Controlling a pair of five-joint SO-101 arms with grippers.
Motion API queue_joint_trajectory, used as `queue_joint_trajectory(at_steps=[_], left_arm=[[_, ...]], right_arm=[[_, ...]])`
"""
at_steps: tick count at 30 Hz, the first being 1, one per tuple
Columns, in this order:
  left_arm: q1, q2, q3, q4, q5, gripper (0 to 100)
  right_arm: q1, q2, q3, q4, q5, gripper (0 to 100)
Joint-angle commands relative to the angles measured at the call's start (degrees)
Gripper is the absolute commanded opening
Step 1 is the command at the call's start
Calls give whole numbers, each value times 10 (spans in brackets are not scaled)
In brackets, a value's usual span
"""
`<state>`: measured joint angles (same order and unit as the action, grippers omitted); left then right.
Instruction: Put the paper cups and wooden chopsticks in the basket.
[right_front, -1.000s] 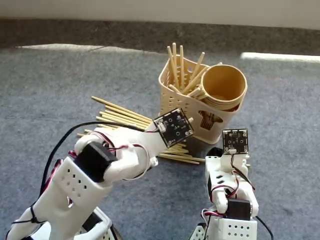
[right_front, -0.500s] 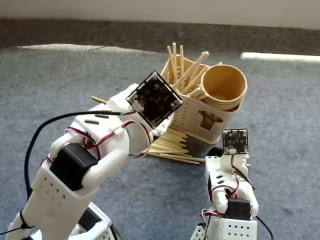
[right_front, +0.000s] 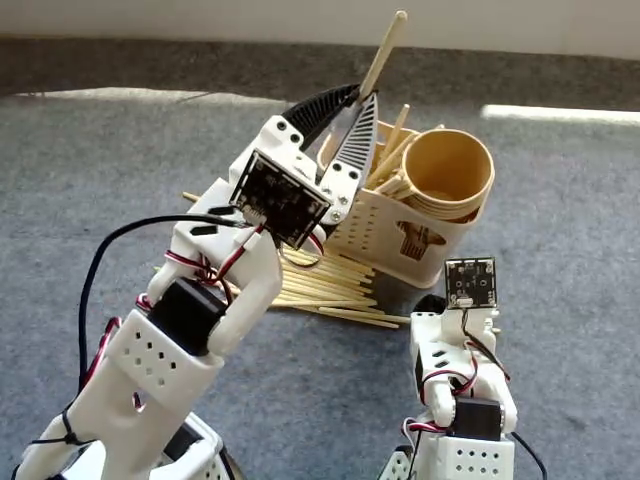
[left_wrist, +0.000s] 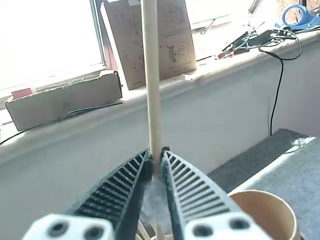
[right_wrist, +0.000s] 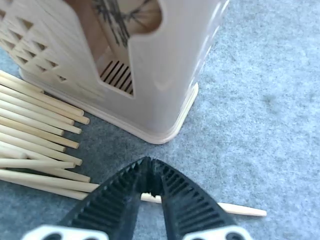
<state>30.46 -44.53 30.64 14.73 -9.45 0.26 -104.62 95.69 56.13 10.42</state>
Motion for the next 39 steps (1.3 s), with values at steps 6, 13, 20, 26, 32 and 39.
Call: queue_joint_trajectory(at_steps=[6, 13, 20, 26, 32, 39], left_arm=[[-7, 13, 1, -49, 4, 5], [-17, 111, -44, -49, 5, 5], [-34, 173, -66, -49, 46, 6], [-66, 189, -66, -46, 102, 31], [-66, 188, -111, 55, 103, 76], [-68, 188, -198, 198, 99, 77]], right_arm=[[5, -5, 77, 0, 5, 12], [4, -5, 77, 0, 5, 12], [4, -5, 77, 0, 5, 12], [4, -5, 77, 0, 5, 12], [5, -5, 77, 0, 5, 12], [5, -5, 77, 0, 5, 12]])
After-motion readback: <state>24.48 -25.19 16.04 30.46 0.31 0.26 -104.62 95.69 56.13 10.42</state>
